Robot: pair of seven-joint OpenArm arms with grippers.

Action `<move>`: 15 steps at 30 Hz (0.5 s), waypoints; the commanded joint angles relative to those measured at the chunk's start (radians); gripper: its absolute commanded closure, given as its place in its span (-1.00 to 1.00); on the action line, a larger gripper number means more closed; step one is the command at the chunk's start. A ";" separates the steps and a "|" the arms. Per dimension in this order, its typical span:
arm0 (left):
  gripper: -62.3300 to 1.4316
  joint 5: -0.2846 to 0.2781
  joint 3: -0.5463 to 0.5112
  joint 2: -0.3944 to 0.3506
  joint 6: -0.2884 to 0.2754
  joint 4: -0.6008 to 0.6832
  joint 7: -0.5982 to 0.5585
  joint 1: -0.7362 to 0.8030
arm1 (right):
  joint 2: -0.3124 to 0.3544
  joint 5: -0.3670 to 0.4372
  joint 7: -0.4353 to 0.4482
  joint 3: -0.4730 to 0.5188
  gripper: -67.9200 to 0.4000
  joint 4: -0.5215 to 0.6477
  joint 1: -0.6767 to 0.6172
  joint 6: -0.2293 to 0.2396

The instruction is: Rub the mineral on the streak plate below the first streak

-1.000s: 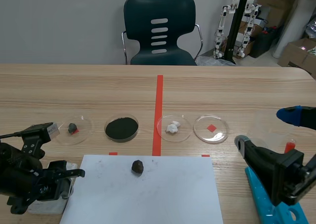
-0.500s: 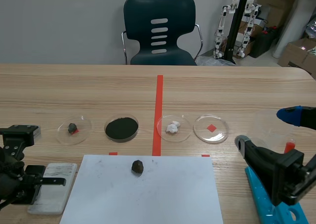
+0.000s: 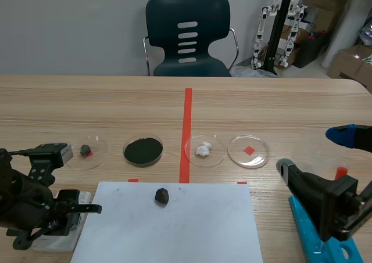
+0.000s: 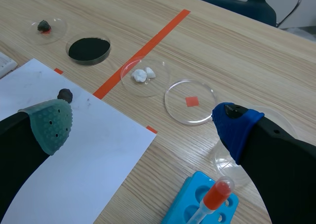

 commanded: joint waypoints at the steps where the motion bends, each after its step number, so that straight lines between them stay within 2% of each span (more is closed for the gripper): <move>1: 0.55 0.051 0.006 0.005 0.035 0.001 0.047 0.014 | 0.003 0.010 0.018 0.008 -0.74 0.020 0.001 0.001; 5: 0.55 0.163 0.006 0.005 0.092 0.001 0.100 0.014 | 0.003 0.010 0.018 0.008 -0.74 0.020 0.001 0.001; 9: 0.55 0.222 0.006 0.005 0.119 0.001 0.114 0.014 | 0.003 0.010 0.018 0.008 -0.74 0.020 0.001 0.001; 13: 0.55 0.229 0.006 0.005 0.120 0.001 0.108 0.014 | 0.003 0.010 0.018 0.008 -0.74 0.020 0.001 0.001; 15: 0.55 0.212 0.006 0.005 0.117 0.001 0.097 0.014 | 0.003 0.010 0.018 0.008 -0.74 0.020 0.001 0.001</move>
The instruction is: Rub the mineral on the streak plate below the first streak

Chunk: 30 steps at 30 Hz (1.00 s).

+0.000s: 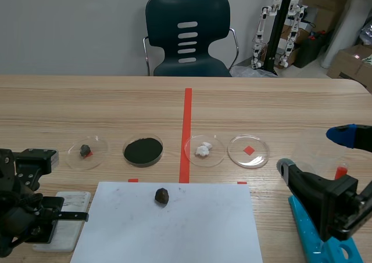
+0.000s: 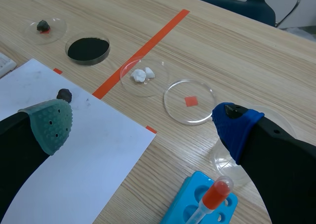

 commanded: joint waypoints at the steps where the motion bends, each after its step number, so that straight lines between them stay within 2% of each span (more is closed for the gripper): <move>1: 0.55 -0.031 -0.001 -0.008 -0.007 -0.006 -0.014 0.016 | 0.003 0.010 0.018 0.008 -0.74 0.020 0.001 0.001; 5: 0.55 -0.199 -0.001 -0.009 -0.077 -0.006 -0.070 0.027 | 0.003 0.010 0.018 0.008 -0.74 0.020 0.001 0.001; 8: 0.55 -0.282 -0.001 -0.009 -0.118 -0.006 -0.084 0.031 | 0.003 0.010 0.018 0.008 -0.74 0.020 0.001 0.001; 12: 0.55 -0.338 -0.001 -0.009 -0.161 -0.006 -0.091 0.031 | 0.003 0.010 0.018 0.008 -0.74 0.020 0.001 0.001; 15: 0.55 -0.356 -0.001 -0.009 -0.171 -0.006 -0.090 0.031 | 0.003 0.010 0.018 0.008 -0.74 0.020 0.001 0.001; 18: 0.55 -0.332 -0.001 -0.009 -0.172 -0.006 -0.090 0.031 | 0.003 0.010 0.018 0.008 -0.74 0.020 0.001 0.001; 22: 0.55 -0.197 -0.001 -0.009 -0.094 -0.006 -0.071 0.031 | 0.003 0.010 0.018 0.008 -0.74 0.020 0.001 0.001; 25: 0.55 -0.117 -0.001 -0.009 -0.039 -0.006 -0.068 0.031 | 0.003 0.010 0.018 0.008 -0.74 0.020 0.001 0.001; 30: 0.55 -0.061 -0.001 -0.009 0.011 -0.006 -0.063 0.030 | 0.003 0.010 0.018 0.008 -0.74 0.020 0.001 0.001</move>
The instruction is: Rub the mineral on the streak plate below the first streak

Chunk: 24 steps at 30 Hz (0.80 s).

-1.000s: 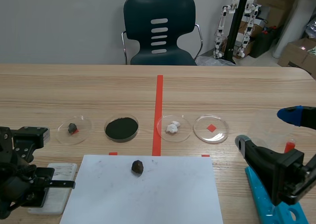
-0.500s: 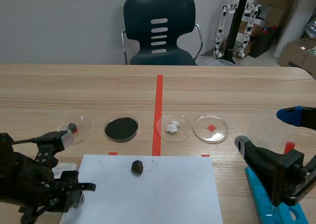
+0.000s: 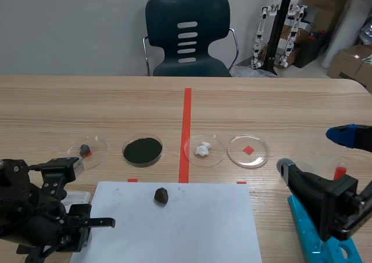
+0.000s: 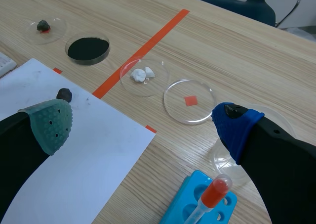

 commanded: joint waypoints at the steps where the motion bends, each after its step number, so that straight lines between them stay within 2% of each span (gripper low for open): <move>1: 0.55 0.095 -0.027 -0.048 0.035 -0.002 0.002 0.003 | 0.003 0.010 0.018 0.008 -0.74 0.020 0.001 0.001; 5: 0.55 0.133 -0.027 -0.048 0.066 -0.002 0.002 0.003 | 0.003 0.010 0.018 0.008 -0.74 0.020 0.001 0.001; 7: 0.55 0.129 -0.027 -0.048 0.065 -0.002 0.002 0.003 | 0.003 0.010 0.018 0.008 -0.74 0.020 0.001 0.001; 11: 0.55 0.039 -0.027 -0.048 0.015 -0.002 -0.003 0.003 | 0.003 0.010 0.018 0.008 -0.74 0.020 0.001 0.001; 13: 0.55 0.005 -0.027 -0.048 0.012 -0.002 -0.006 0.003 | 0.003 0.010 0.018 0.008 -0.74 0.020 0.001 0.001; 18: 0.55 -0.047 -0.028 -0.051 -0.029 0.027 -0.029 0.017 | 0.003 0.010 0.018 0.008 -0.74 0.020 0.001 0.001; 24: 0.55 -0.054 -0.029 -0.079 -0.027 0.108 -0.029 0.051 | 0.003 0.010 0.018 0.008 -0.74 0.020 0.001 0.001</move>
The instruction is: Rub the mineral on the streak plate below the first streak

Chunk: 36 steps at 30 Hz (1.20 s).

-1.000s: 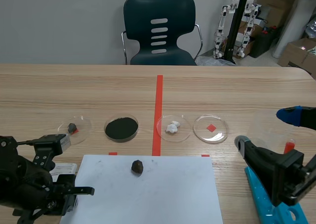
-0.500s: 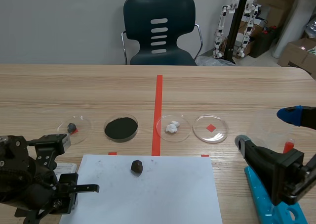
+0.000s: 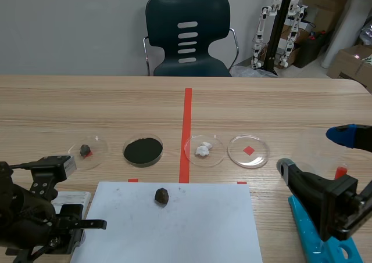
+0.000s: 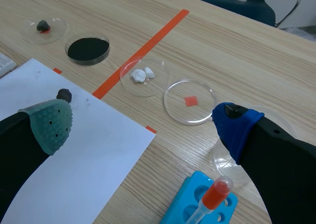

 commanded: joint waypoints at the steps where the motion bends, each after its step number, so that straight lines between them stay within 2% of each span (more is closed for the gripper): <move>1: 0.55 0.002 -0.016 -0.023 0.014 0.034 -0.002 0.002 | 0.003 0.010 0.018 0.008 -0.74 0.020 0.001 0.001; 6: 0.55 0.003 -0.016 -0.036 0.028 0.051 0.001 0.002 | 0.003 0.010 0.018 0.008 -0.74 0.020 0.001 0.001; 12: 0.55 0.089 -0.035 -0.041 0.059 0.051 0.017 0.002 | 0.003 0.010 0.018 0.008 -0.74 0.020 0.001 0.001; 15: 0.55 0.110 -0.044 -0.041 0.060 0.050 0.023 -0.002 | 0.003 0.010 0.018 0.008 -0.74 0.020 0.001 0.001; 21: 0.55 0.106 -0.045 -0.041 0.023 0.049 0.039 -0.006 | 0.003 0.010 0.018 0.008 -0.74 0.020 0.001 0.001; 26: 0.55 0.061 -0.045 -0.040 0.004 0.017 0.042 -0.027 | 0.003 0.010 0.018 0.008 -0.74 0.020 0.001 0.001; 30: 0.55 0.061 -0.045 -0.035 -0.023 -0.011 0.033 -0.040 | 0.003 0.010 0.018 0.008 -0.74 0.020 0.001 0.001; 36: 0.55 0.062 -0.045 -0.032 -0.026 -0.045 0.027 -0.052 | 0.003 0.010 0.018 0.008 -0.74 0.020 0.001 0.001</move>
